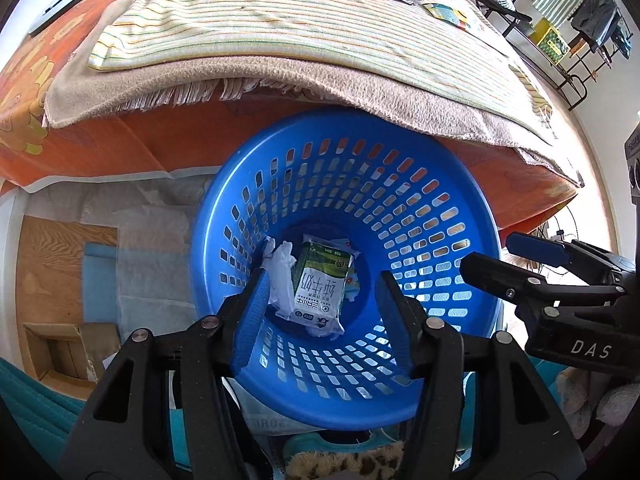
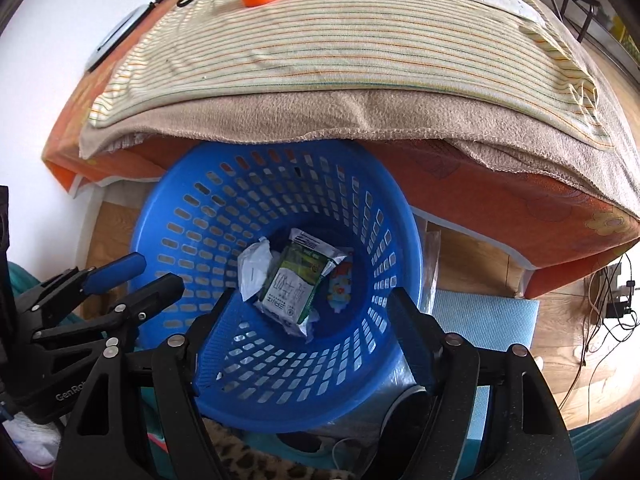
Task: Collect trash
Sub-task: 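Open the left tool over the basket while the right tool releases the carton, then raise both tools back toward the candy wrapper and orange cap on the towel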
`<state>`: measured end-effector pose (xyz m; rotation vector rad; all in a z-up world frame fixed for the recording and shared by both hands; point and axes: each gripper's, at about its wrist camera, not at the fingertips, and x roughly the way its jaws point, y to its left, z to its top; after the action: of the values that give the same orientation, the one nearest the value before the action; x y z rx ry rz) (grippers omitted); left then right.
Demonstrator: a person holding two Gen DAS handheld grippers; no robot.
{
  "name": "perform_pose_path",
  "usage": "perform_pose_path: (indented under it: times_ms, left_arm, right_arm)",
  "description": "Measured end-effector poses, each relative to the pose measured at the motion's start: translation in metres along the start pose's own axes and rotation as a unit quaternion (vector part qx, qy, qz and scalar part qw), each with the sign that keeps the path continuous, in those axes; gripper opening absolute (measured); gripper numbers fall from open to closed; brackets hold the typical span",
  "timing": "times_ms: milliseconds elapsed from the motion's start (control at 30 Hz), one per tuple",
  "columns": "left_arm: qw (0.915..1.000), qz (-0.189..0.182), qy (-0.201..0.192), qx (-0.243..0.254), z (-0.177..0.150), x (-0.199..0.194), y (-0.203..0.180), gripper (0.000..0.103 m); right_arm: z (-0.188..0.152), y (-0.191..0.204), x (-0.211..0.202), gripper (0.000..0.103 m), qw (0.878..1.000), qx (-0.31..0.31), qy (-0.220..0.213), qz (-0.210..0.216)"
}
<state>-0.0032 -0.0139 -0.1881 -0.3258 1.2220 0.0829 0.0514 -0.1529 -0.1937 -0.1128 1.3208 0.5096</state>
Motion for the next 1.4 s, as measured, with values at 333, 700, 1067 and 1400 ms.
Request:
perform_pose_path:
  times_ms: [333,700,1067,1400]
  left_arm:
    - [0.9999,-0.005,-0.014,-0.003,0.01,-0.012,-0.001,0.056]
    - [0.9988,-0.008,-0.048,0.0,0.043,-0.036,0.001,0.056]
    - [0.9968,-0.007,-0.078,0.016,0.098,-0.046,-0.009,0.056]
    - [0.9955,-0.003,-0.092,0.025,0.146,-0.037,-0.017,0.059]
  right_arm:
    - [0.005,-0.003,-0.014,0.074,1.0,0.002,-0.023,0.003]
    - [0.026,-0.018,-0.052,0.074,0.994,0.0,-0.108,-0.011]
    - [0.078,-0.055,-0.094,0.074,0.984,0.005,-0.175,-0.031]
    - [0.137,-0.088,-0.109,0.074,0.982,-0.006,-0.186,-0.035]
